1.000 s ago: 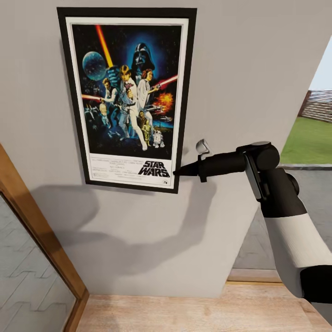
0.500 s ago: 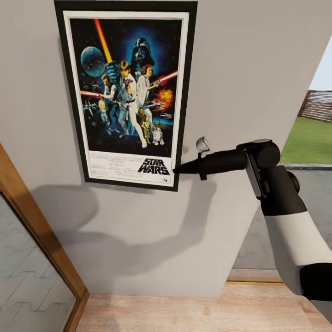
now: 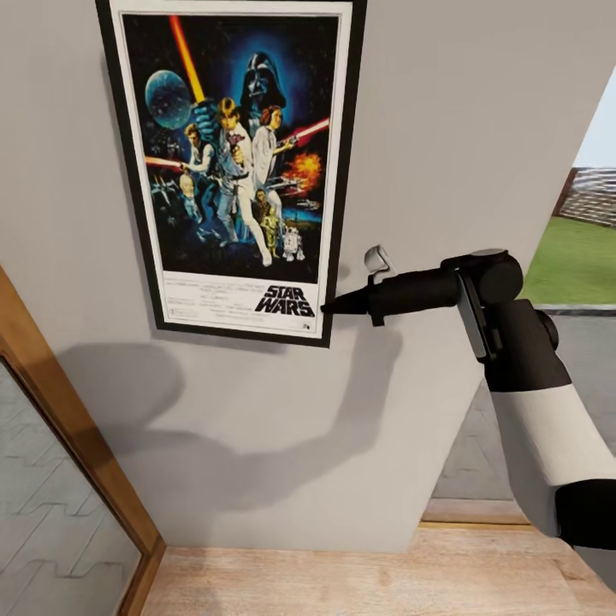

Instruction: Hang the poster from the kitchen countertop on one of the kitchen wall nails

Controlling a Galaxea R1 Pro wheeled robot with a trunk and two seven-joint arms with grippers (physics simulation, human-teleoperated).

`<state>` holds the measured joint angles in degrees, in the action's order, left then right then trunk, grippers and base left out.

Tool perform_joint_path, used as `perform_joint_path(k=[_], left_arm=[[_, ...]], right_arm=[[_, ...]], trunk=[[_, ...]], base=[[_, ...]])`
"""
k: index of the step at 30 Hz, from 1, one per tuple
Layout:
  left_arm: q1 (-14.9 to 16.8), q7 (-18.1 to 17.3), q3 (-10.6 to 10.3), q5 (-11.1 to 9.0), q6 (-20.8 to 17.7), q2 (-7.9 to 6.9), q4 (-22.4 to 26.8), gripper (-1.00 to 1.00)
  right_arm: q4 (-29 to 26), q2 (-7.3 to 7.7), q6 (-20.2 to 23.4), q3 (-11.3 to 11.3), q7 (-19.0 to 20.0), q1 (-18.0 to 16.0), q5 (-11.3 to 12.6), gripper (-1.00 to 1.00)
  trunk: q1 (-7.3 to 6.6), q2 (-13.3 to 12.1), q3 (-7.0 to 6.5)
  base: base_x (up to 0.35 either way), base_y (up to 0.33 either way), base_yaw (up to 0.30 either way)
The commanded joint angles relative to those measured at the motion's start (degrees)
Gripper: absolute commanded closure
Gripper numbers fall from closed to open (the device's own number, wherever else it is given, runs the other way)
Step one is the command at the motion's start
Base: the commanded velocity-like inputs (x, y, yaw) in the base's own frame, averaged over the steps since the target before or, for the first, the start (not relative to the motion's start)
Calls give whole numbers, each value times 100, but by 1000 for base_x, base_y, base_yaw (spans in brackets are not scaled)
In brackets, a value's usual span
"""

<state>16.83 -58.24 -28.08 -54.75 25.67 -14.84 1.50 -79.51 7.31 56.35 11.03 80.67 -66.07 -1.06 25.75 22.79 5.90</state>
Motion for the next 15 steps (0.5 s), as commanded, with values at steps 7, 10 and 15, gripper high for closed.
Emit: perform_joint_path(k=[7,10,15], left_arm=[[4,-11,-47,-44,26,-1,-1,-100],[4,-10,-47,-45,26,-1,-1,-100],[4,-10,-44,-44,26,-1,-1,-100]], right_arm=[[12,-1,69,4,26,-50,-8,100],[13,0,69,4,26,-53,-8,100],[14,0,69,4,27,-54,-9,100]], trunk=[[4,13,13],[4,13,13],[4,13,13]], base=[[0,0,0],[0,0,0],[0,0,0]])
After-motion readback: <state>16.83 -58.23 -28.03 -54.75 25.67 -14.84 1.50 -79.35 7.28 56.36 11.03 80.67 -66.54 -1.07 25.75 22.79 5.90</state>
